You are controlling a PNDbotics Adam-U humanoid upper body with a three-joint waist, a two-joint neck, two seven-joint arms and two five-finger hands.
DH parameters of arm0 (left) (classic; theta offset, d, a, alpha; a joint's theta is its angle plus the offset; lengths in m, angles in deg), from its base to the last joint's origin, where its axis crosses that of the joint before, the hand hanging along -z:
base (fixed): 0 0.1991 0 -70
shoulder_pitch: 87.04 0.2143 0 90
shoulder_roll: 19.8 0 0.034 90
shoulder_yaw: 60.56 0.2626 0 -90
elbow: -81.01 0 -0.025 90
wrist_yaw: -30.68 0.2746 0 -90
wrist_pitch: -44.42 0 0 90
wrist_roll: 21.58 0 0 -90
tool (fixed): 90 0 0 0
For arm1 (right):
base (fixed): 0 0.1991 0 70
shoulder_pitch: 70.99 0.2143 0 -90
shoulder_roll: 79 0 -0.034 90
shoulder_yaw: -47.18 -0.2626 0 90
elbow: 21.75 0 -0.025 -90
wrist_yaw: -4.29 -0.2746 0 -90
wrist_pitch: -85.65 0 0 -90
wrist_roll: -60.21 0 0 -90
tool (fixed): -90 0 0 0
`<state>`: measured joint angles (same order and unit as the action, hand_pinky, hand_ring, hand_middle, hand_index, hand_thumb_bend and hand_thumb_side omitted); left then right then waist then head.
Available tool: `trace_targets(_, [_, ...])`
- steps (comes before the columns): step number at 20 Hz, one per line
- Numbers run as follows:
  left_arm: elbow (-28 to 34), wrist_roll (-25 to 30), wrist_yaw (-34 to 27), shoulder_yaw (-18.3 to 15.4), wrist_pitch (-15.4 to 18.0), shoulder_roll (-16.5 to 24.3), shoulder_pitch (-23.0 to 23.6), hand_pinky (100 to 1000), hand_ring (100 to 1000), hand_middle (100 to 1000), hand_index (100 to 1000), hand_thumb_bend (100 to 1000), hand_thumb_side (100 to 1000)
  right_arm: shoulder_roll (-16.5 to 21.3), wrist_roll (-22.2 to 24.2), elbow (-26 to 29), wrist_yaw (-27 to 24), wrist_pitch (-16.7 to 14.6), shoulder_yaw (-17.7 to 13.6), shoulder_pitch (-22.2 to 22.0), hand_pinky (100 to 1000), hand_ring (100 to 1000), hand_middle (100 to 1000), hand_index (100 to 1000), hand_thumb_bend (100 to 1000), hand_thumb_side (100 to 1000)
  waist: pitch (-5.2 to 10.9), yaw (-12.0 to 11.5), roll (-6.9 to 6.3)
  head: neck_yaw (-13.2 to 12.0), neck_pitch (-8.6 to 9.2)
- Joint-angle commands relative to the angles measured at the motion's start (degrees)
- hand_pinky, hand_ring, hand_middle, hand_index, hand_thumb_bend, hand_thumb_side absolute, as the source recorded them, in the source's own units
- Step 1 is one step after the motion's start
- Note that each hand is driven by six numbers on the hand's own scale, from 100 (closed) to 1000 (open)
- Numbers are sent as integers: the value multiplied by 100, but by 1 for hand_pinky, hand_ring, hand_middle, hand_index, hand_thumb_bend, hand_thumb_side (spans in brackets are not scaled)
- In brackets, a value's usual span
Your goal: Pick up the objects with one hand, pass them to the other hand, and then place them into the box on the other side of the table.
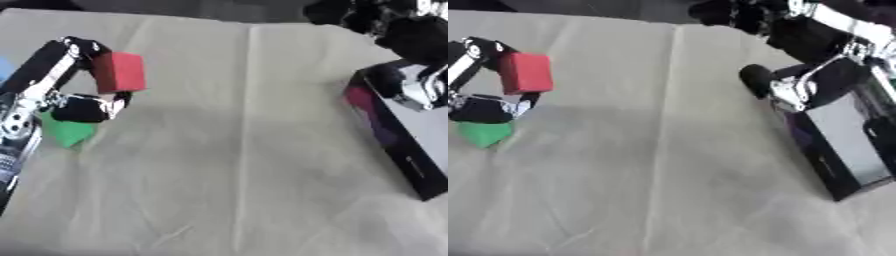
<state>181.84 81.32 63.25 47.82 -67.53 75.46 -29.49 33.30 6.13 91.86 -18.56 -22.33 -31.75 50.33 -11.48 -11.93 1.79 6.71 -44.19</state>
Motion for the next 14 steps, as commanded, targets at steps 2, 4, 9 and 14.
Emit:
trace_targets(2, [-83, -347, 161, 36, -6, -255, -102, 740, 524, 447, 539, 100, 100, 35, -37, 98, 514, -240, 289, 323, 1000, 982, 973, 1000, 100, 205, 242, 31, 69, 54, 7])
trace_targets(4, [-136, -465, 194, 72, 4, -351, -102, 737, 521, 441, 537, 100, 100, -36, -42, 98, 726, -299, 429, 450, 1000, 981, 971, 1000, 100, 201, 248, 40, 65, 78, 7])
trace_targets(9, [-210, -690, 170, 132, 1, -513, -75, 731, 515, 435, 532, 100, 100, -204, -3, 98, 1134, -297, 682, 681, 1000, 981, 973, 1000, 100, 198, 258, 62, 52, 108, 7])
trace_targets(14, [-247, -898, 183, 209, 55, -656, -33, 728, 512, 433, 530, 100, 100, -360, 35, 98, 1547, -115, 865, 872, 998, 979, 971, 1000, 100, 199, 265, 87, 46, 149, 7])
